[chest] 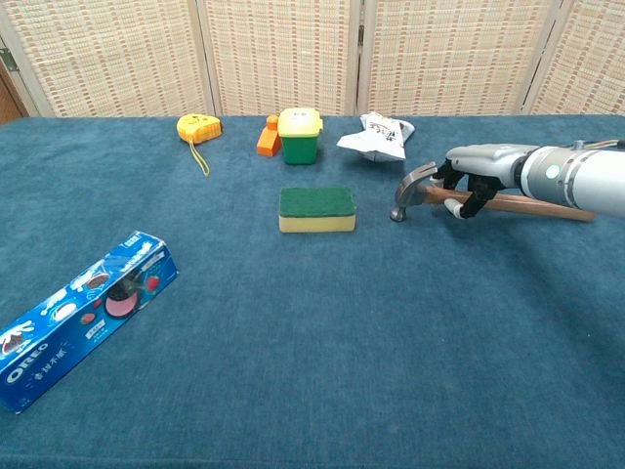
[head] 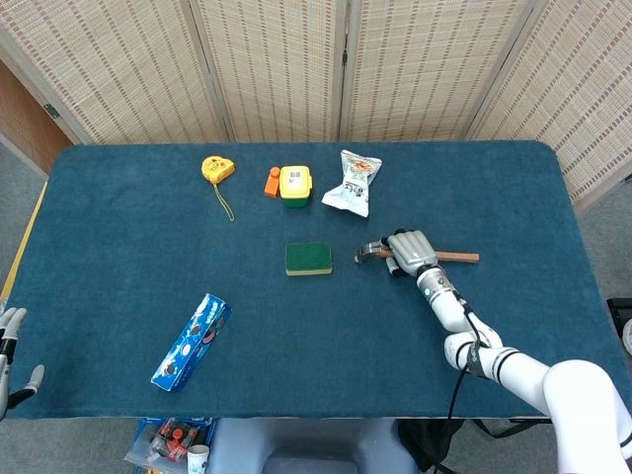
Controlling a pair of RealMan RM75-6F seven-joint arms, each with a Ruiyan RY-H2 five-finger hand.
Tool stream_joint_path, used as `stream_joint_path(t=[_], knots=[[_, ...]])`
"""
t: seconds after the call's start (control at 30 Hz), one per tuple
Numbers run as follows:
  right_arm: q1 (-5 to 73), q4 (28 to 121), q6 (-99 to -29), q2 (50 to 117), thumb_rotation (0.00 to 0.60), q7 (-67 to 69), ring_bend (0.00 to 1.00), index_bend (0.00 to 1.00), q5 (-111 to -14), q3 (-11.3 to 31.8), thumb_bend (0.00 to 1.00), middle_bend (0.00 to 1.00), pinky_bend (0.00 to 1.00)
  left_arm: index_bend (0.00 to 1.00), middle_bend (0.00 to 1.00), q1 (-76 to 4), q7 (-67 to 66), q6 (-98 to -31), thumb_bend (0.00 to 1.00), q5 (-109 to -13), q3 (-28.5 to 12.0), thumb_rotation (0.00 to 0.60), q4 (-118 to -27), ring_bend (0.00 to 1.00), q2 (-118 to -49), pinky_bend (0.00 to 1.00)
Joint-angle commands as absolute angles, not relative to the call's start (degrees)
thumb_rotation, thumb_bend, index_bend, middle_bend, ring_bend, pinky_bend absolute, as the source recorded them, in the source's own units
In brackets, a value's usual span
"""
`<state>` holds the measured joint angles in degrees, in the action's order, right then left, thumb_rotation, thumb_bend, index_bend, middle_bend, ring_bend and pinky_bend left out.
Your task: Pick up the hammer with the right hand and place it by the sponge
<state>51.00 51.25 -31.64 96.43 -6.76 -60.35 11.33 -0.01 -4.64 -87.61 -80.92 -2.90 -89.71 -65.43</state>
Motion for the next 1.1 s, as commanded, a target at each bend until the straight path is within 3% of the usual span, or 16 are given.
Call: stream_joint_path(t=[0.03,0.5,0.8,1.1], knots=[[50.9,51.4,-31.8,96.4,0.600,-6.6,0.21,0.44,-60.5,11.2,0.60,0.49,0.25,0.00,0.00,0.0,-4.5,-87.5,0.32,-80.9,-2.9,0.600,-89.6,0.05,-65.5,0.00],[49.3,52.5,-35.6,95.5,0.600,-3.4,0.34,0.56,-63.5,11.5,0.65,0.64,0.25,0.00,0.00,0.2,-4.2,-87.4,0.32,-80.6,-2.9,0.600,-89.0,0.05,-65.8,0.00],[45.6,58.6,-46.7,92.1,0.600,-0.7,0.43,0.59,-67.7,12.6,0.64,0.69,0.26,0.00,0.00,0.3,-3.7,-87.7,0.32,-81.0,-2.9,0.600,-88.9,0.05,-65.7,0.00],[43.7,62.4,-51.7,89.8,0.600,-1.6,0.55,0.62,-68.0,14.0,0.58,0.75,0.47,0.00,0.00,0.1,-3.9,-87.7,0.32,-81.4,-3.0,0.600,-89.1,0.05,-65.8,0.00]])
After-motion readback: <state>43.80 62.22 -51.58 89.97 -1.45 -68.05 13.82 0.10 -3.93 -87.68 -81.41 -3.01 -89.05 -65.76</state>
